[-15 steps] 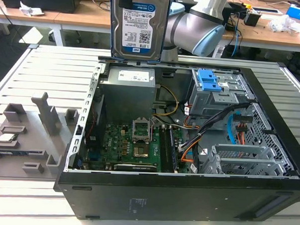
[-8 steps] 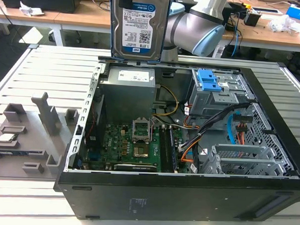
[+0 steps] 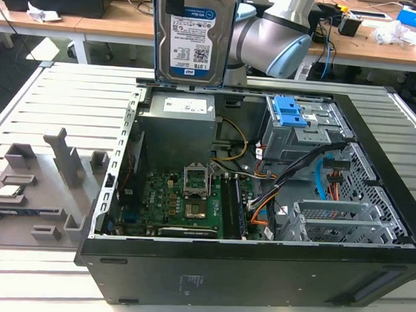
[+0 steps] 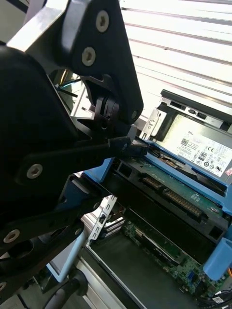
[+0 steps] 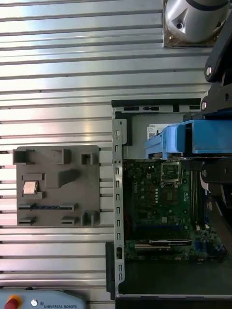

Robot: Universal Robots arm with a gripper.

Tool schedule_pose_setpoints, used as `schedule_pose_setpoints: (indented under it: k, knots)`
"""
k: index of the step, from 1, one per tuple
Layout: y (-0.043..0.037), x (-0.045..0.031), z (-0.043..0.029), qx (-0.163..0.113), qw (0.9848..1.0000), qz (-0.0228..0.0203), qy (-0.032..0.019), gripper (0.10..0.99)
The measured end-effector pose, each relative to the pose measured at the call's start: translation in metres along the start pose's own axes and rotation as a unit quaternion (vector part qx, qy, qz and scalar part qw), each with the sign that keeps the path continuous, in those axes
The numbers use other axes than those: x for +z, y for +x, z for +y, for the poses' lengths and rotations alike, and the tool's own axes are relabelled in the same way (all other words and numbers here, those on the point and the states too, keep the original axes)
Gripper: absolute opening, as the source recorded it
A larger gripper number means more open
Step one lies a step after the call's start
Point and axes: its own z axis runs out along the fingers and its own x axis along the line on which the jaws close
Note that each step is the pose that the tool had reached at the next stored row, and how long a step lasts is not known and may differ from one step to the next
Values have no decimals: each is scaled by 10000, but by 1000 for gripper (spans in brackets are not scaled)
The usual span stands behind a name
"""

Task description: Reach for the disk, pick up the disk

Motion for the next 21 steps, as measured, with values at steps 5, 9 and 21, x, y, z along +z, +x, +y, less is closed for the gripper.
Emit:
schedule_pose_setpoints:
  k: [5, 9, 21]
  knots:
    - [0, 51, -15, 0, 10000, 0, 0, 369]
    - [-1, 70, -20, 0, 10000, 0, 0, 369]
    - [-2, 153, -60, 0, 10000, 0, 0, 369]
